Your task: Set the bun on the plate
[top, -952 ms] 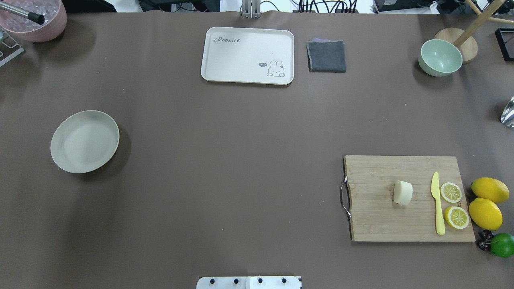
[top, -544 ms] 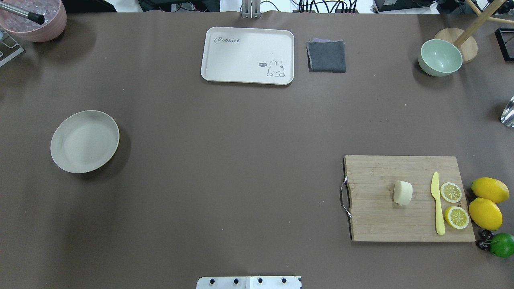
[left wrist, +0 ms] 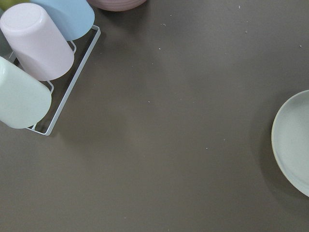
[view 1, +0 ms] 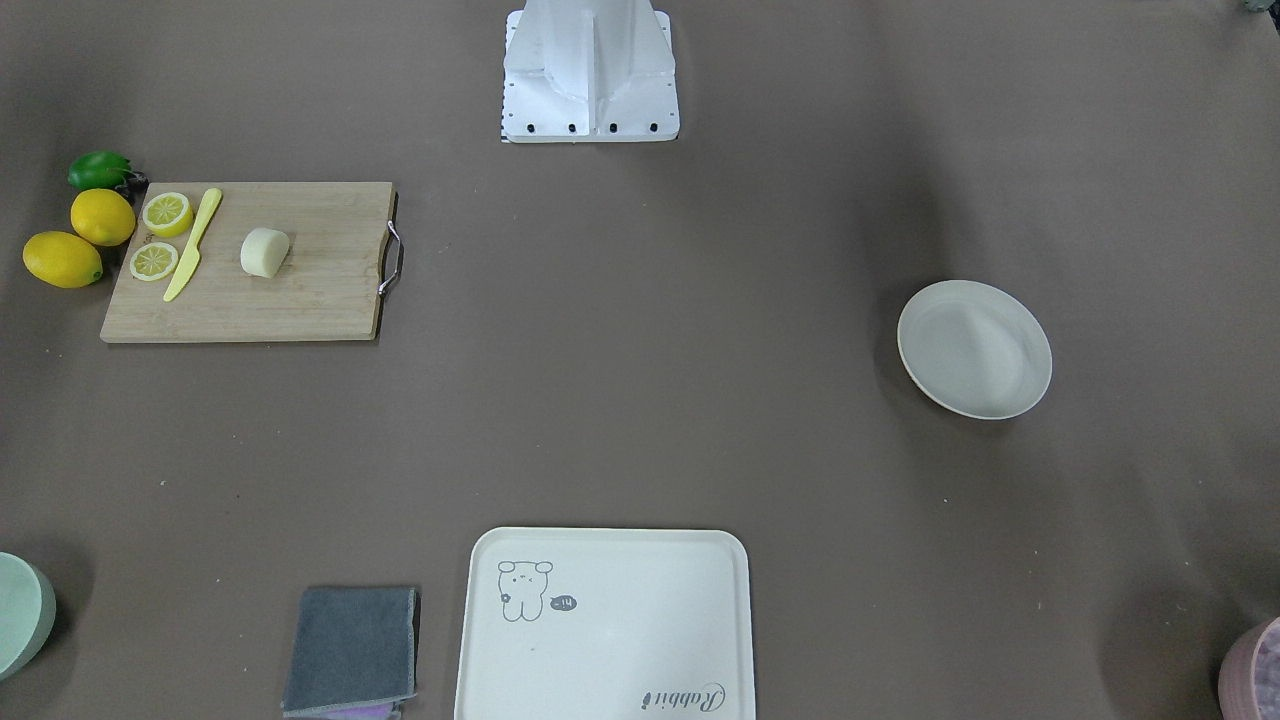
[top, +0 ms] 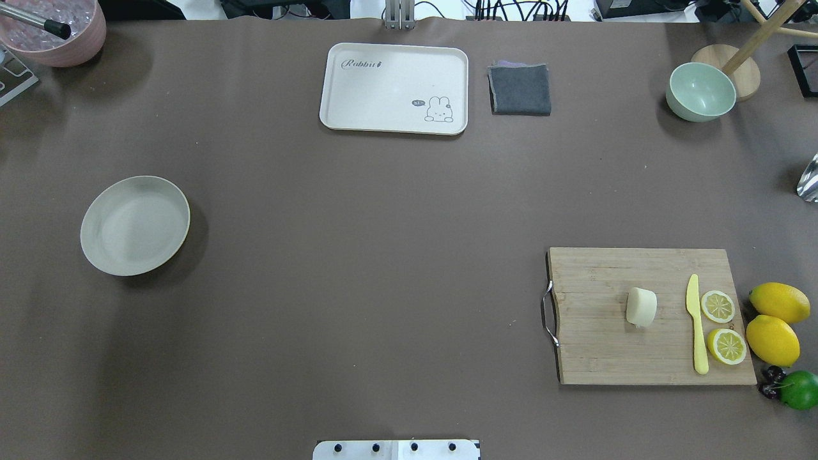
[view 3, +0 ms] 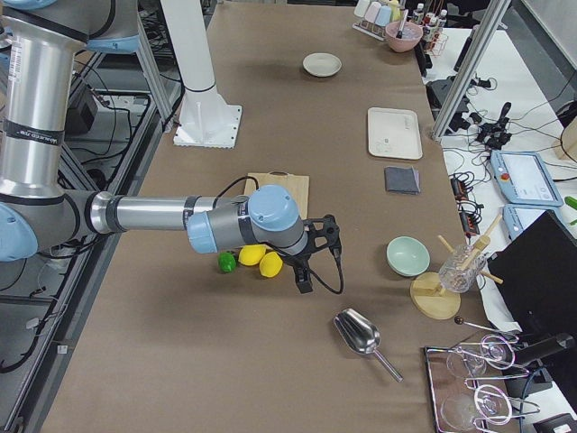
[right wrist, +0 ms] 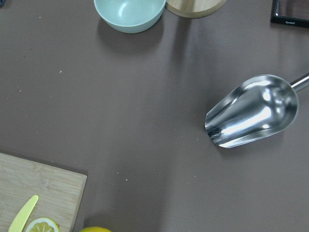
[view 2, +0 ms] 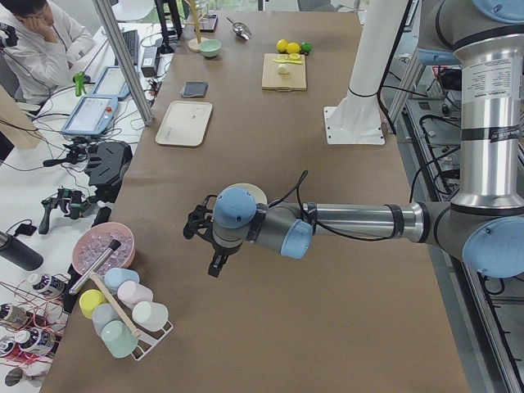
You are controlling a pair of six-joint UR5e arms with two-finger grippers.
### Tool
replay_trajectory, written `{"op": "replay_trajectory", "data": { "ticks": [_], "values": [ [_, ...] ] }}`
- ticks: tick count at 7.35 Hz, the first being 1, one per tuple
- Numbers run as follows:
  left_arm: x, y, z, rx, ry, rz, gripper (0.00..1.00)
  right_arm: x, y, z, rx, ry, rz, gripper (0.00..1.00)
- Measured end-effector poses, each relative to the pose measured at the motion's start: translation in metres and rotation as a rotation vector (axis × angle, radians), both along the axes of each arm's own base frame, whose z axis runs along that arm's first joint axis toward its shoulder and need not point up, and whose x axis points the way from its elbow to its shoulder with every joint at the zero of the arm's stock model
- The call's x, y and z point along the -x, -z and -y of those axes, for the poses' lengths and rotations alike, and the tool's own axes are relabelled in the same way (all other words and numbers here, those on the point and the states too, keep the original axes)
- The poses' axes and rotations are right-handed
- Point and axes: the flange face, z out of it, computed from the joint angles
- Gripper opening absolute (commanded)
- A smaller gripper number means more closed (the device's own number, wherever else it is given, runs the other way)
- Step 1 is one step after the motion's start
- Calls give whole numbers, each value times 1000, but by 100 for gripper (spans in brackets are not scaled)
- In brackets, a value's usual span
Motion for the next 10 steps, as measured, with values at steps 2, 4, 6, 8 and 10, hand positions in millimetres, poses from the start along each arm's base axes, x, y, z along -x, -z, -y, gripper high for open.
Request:
{"op": "replay_trajectory", "data": {
  "ticks": [2,4,6,8,10],
  "values": [
    [-33,-13,5,63,-8,-19,98,60,14,11,9,9,-1,100],
    [-86,-30,8,103,-6,-59,98,116,27,12,41,-2,18,100],
    [-136,-39,15,115,-6,-113,98,163,38,9,67,-22,31,100],
    [-186,-22,20,138,-20,-164,97,189,50,10,71,-32,40,100],
    [-234,-8,18,135,-26,-181,97,195,55,10,66,-34,42,100]
  ]
}}
